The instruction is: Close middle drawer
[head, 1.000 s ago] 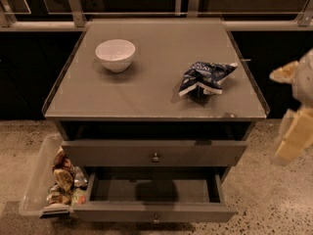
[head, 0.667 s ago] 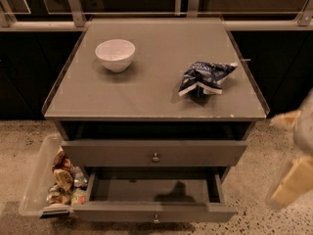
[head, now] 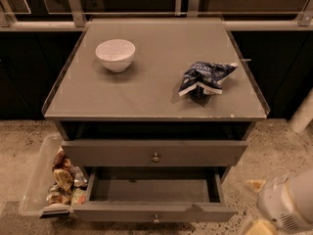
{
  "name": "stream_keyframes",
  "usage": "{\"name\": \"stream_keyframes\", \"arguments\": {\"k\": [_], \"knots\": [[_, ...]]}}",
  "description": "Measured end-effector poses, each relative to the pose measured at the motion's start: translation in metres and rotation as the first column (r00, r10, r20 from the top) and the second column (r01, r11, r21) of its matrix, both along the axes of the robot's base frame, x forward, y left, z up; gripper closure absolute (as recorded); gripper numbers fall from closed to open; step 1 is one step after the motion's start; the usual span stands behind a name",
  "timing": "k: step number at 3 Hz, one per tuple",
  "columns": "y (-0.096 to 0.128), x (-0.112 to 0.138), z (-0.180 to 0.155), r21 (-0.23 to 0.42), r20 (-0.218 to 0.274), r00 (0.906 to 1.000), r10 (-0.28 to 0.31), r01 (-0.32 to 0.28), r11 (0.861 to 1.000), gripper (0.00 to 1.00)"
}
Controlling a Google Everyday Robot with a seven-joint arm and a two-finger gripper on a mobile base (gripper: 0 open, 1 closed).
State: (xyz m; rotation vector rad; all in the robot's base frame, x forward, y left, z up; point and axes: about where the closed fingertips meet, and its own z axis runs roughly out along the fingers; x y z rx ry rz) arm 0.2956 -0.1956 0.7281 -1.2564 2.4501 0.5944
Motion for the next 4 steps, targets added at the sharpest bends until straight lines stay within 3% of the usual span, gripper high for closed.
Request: {"name": "stream_keyframes", "arguments": {"k": [1, 2, 4], "knots": [[0.027, -0.014, -0.077, 0.045, -0.090, 0.9959, -0.014, 0.018, 0.999, 0.00], [0.028, -0.018, -0.078, 0.032, -0.087, 0.9961, -0.012, 0.014, 0.999, 0.00], [0.024, -0.005, -0.162, 0.097, -0.141, 0.9880, -0.063, 0.077, 0.992, 0.00]]}}
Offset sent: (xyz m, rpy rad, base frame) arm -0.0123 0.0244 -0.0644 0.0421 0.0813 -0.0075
